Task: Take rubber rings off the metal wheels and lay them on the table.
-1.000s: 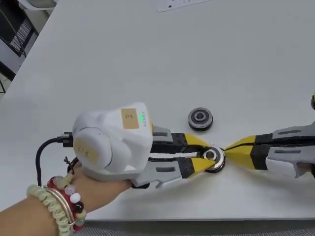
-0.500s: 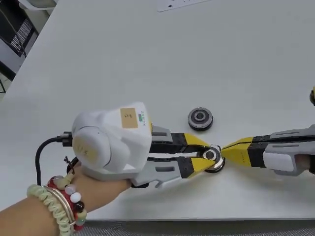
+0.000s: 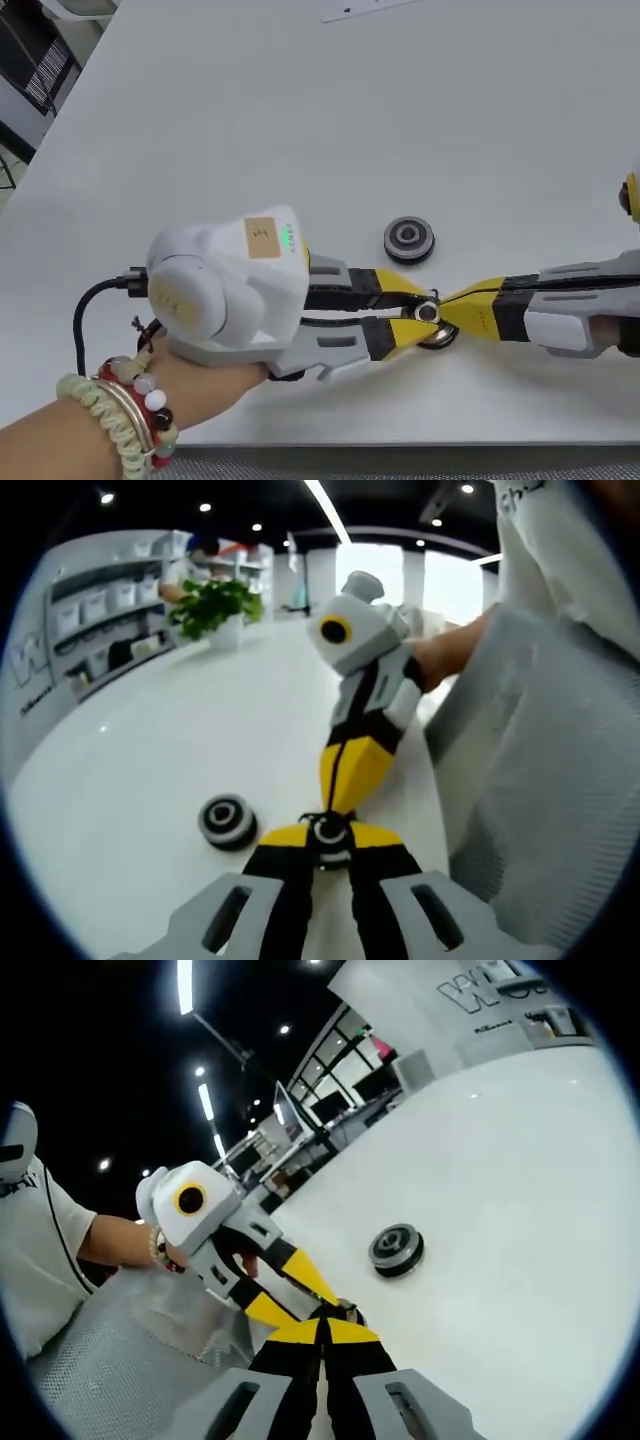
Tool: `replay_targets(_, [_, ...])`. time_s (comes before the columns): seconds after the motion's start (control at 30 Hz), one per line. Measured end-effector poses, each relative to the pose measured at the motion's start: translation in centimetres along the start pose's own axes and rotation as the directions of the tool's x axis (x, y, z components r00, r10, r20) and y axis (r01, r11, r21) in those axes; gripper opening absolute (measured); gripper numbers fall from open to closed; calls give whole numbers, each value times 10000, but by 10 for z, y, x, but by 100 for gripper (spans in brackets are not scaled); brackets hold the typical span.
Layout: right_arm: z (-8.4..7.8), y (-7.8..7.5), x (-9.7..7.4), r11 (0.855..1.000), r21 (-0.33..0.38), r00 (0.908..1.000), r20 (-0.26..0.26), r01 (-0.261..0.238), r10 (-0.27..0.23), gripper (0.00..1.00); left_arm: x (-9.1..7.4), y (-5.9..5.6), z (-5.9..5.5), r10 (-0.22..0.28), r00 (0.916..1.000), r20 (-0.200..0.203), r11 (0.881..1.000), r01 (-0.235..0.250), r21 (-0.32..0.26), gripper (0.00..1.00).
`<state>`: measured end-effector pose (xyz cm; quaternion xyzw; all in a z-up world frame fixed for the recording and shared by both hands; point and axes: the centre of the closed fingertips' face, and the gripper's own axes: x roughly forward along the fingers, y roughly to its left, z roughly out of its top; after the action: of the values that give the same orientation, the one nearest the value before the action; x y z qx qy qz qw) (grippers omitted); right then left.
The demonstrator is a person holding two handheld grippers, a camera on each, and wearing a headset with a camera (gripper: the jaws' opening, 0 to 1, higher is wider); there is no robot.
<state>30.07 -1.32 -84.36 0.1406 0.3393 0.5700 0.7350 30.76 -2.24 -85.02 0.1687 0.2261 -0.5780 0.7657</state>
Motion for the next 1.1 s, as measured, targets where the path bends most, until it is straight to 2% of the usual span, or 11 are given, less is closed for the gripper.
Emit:
replay_targets(0.17, [1,0,-2,10000,-66,9999,111,-65,65,0,0,0,0,80,10000,-31,10000,-80,17,13])
replay_targets(0.33, [4,3,-2,9984,413,9983,449,-385,366,0,0,0,-1,89,9999,-64,9999,-89,47,13])
replay_targets(0.5, [6,4,-4,9981,432,9974,592,-448,422,0,0,0,0,136,9999,-73,9999,-136,27,14])
replay_targets(0.67, [12,7,-7,9932,894,9926,1020,-750,658,0,0,-1,0,129,9999,-97,9999,-128,91,14])
replay_targets(0.8, [14,9,-8,9891,1128,9899,1159,-945,813,0,0,-2,0,138,9998,-131,9998,-136,144,13])
replay_targets(0.9, [13,4,-8,9900,1139,9906,1174,-830,695,0,0,-2,0,162,9997,-156,9998,-160,134,13])
replay_targets(1.0, [5,-10,-8,9982,598,9976,688,-21,-20,0,0,-1,0,229,9996,-161,9997,-230,-22,13])
replay_targets(1.1, [2,-8,-6,9989,468,9983,582,-34,6,0,0,-1,0,282,9994,-195,9995,-285,-128,14])
